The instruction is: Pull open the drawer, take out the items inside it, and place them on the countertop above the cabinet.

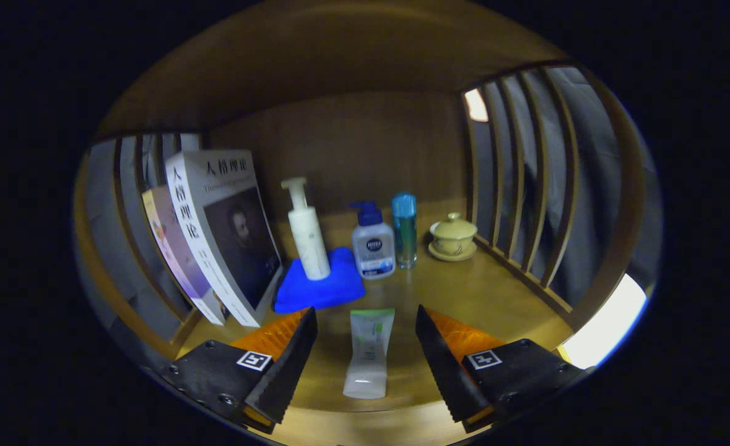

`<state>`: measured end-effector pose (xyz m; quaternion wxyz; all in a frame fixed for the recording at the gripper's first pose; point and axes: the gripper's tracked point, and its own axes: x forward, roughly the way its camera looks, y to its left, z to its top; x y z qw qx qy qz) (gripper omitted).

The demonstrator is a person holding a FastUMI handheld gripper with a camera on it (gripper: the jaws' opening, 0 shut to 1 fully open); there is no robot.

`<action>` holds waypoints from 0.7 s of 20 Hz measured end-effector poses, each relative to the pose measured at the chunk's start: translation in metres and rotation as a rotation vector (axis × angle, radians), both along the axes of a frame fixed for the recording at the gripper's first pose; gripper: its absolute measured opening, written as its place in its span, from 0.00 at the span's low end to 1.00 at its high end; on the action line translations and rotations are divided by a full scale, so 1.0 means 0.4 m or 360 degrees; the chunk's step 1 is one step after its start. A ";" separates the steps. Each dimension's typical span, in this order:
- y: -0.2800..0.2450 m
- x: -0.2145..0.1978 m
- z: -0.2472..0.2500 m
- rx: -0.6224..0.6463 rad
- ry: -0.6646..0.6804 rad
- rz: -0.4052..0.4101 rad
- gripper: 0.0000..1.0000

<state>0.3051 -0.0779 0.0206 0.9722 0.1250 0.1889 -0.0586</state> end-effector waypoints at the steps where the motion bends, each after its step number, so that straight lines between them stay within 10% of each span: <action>1: -0.009 -0.020 0.026 -0.0019 -0.0059 -0.0013 0.98; 14: -0.003 -0.381 0.116 -0.0153 -0.0321 -0.0049 0.98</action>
